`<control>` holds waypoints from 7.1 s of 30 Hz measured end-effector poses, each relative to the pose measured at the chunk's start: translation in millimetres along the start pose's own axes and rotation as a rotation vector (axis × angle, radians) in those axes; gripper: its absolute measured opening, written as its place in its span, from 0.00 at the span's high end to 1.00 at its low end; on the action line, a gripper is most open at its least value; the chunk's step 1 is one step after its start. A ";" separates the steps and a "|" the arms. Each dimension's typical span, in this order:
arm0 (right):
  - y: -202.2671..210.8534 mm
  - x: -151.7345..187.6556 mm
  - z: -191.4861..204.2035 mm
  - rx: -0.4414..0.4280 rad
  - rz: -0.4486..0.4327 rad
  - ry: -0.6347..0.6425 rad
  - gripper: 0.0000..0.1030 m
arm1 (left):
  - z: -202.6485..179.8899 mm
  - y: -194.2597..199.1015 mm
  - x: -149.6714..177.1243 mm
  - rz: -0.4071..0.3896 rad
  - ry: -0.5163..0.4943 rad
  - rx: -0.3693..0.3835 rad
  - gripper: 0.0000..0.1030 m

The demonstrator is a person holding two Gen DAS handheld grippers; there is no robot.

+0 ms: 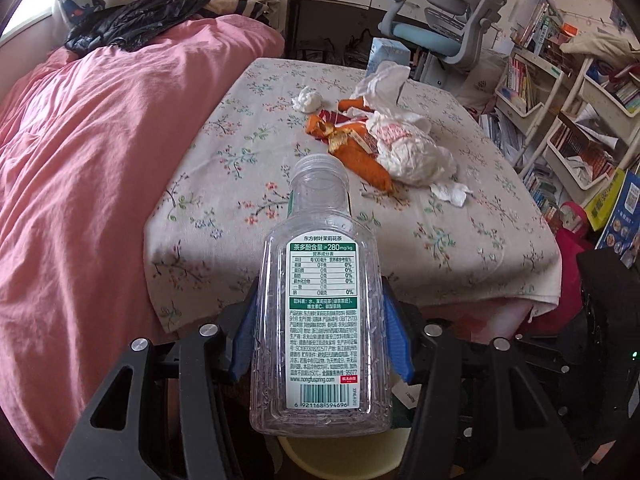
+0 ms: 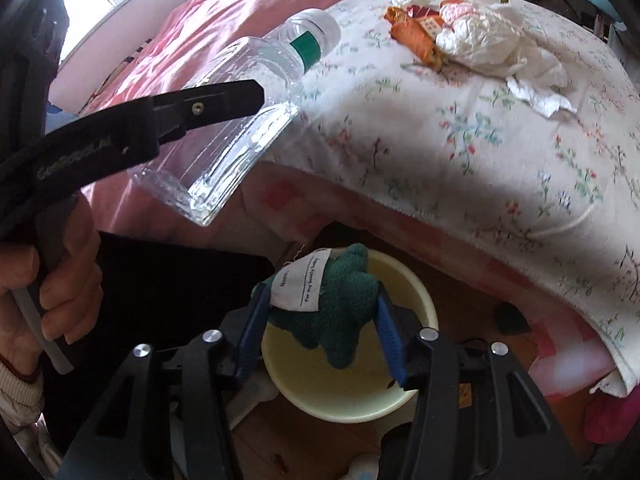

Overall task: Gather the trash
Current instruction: 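Carry both items down to the yellow bin and open right tool over it, then open left tool to drop the clear bottle into the yellow bin, then move both tools back up to the trash on the table, then grasp the orange crust with left tool while right tool grasps a white tissue, then carry both items to the yellow bin and open right tool to drop the tissue, then open left tool to drop the orange crust into the bin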

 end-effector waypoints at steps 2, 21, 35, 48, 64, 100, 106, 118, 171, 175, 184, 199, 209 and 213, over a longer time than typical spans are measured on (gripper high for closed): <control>-4.0 1.8 -3.3 0.030 0.009 -0.013 0.42 | -4.3 -1.7 8.8 0.014 -0.013 -0.001 0.49; 47.5 1.1 -70.8 0.013 -0.286 -0.328 0.33 | -45.6 -16.9 80.7 0.180 -0.168 0.010 0.43; 53.4 12.5 -70.2 0.018 -0.317 -0.331 0.32 | -14.3 -1.4 64.8 0.067 0.004 0.001 0.38; 52.9 12.3 -68.9 0.020 -0.314 -0.323 0.31 | -2.0 -4.7 61.7 0.050 0.063 -0.024 0.37; 56.4 9.4 -63.0 0.044 -0.320 -0.296 0.29 | 2.1 -6.9 59.2 0.050 0.109 -0.003 0.37; 61.3 -125.2 -155.6 0.379 -0.289 -0.143 0.30 | 8.7 -103.0 -141.8 0.097 0.285 0.060 0.38; 43.1 -139.4 -155.9 0.277 -0.220 -0.145 0.68 | -2.3 -118.4 -152.7 0.123 0.225 0.025 0.45; 87.6 -104.2 -153.1 0.193 -0.306 -0.219 0.90 | 13.7 -96.1 -135.2 0.102 0.177 0.112 0.87; 121.3 -80.2 -127.4 0.077 -0.440 -0.211 0.88 | -15.0 -14.6 -84.2 -0.112 0.025 0.114 0.83; 121.2 -65.8 -102.6 0.051 -0.452 -0.171 0.88 | -20.3 -5.2 -66.2 -0.124 -0.013 0.101 0.83; 105.0 -27.2 -57.0 0.029 -0.417 -0.099 0.88 | -27.4 1.9 -30.0 -0.109 -0.044 0.093 0.83; 46.6 18.5 -4.3 -0.019 -0.255 -0.047 0.88 | -14.7 6.5 7.6 -0.065 -0.025 0.065 0.83; 35.9 32.6 -6.0 0.008 -0.224 -0.098 0.56 | -20.4 -2.9 32.5 0.008 -0.063 0.044 0.83; 45.5 35.9 -18.7 0.003 -0.278 -0.160 0.54 | -28.6 -9.4 44.6 0.054 -0.105 0.031 0.83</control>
Point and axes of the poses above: each gripper's, at about its wrist camera, not at the fingertips, and y roughly against the way its jaws point, z to its left, x to its underside, the point moved 3 cm from there along -y, roughly the way its jaws point, and after that the axes turned 10 degrees about z, right-handed, at the moved point
